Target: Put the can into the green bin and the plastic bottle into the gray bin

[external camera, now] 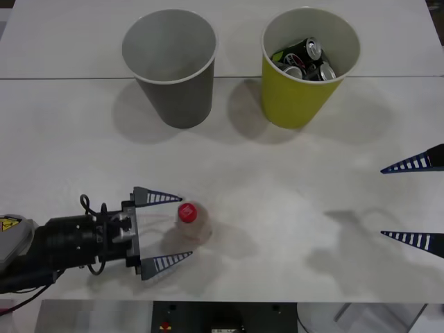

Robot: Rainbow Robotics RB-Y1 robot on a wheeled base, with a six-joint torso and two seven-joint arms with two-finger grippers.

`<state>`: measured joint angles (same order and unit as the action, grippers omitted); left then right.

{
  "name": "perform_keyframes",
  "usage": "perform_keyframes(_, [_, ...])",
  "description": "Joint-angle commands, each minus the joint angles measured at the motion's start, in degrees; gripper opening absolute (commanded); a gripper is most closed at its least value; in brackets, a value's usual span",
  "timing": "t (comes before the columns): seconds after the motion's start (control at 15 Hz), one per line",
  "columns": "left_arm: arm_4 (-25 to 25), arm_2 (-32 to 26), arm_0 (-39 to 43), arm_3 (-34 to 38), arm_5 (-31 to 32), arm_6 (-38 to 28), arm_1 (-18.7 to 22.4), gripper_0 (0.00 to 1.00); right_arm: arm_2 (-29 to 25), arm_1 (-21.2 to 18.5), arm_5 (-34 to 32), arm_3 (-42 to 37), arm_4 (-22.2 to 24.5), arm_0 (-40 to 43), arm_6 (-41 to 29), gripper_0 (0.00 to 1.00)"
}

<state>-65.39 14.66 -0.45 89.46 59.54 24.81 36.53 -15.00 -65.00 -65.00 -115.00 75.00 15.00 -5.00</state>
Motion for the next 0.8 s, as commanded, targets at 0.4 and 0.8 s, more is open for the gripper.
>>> perform_keyframes(0.4, [-6.8,-0.1,-3.0,-1.8,-0.5,-1.0,-6.1,1.00,0.0,0.0,0.0,0.0,0.0,0.0,0.0,1.00])
perform_keyframes(0.8, [-9.6,-0.1,-4.9,-3.9,-0.5,-1.8,-9.9,1.00,0.0,0.0,0.0,0.0,0.0,0.0,0.0,1.00])
